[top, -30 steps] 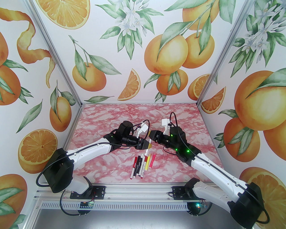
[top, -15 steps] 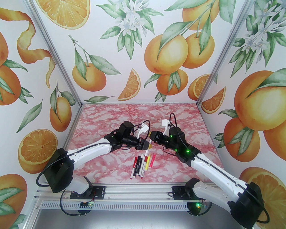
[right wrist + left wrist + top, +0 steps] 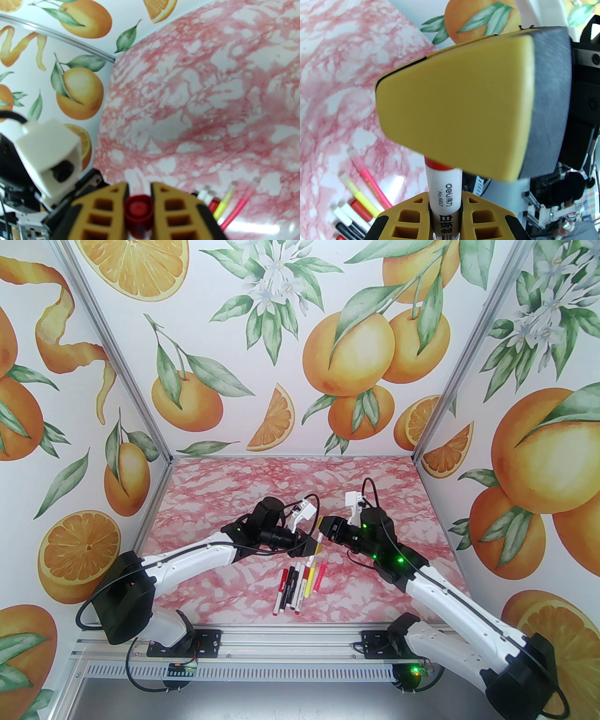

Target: Open the pen caps

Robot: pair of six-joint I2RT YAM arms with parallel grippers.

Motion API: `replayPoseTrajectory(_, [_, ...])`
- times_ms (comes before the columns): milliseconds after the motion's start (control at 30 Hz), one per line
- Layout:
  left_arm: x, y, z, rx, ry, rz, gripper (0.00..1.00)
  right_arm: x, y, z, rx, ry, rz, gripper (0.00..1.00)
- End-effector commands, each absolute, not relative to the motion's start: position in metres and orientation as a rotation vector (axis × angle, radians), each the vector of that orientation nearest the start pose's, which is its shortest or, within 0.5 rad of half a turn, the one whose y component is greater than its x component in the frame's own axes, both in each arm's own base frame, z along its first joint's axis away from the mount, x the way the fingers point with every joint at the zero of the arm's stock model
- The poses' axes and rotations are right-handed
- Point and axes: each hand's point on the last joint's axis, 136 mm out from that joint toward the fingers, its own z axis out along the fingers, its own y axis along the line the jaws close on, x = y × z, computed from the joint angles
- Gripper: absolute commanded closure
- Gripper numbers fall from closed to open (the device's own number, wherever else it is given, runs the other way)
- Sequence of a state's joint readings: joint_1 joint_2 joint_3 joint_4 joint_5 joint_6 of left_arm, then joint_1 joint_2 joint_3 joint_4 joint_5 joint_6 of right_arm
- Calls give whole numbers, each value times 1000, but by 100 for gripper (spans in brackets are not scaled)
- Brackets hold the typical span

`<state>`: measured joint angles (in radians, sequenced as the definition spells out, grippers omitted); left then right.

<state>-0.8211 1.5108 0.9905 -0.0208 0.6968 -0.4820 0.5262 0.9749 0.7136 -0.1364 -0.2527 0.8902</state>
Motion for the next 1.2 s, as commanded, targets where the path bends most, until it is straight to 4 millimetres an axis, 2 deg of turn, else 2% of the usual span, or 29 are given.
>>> replayPoseTrajectory(0, [164, -385, 183, 1005, 2280, -1536, 100, 315, 173, 282, 326, 1912, 1036, 96])
replayPoseTrajectory(500, [155, -399, 183, 1032, 2264, -1598, 100, 331, 165, 300, 341, 1836, 1017, 97])
replayPoseTrajectory(1167, [155, -403, 185, 1046, 2255, -1589, 100, 351, 158, 326, 341, 1780, 1006, 100])
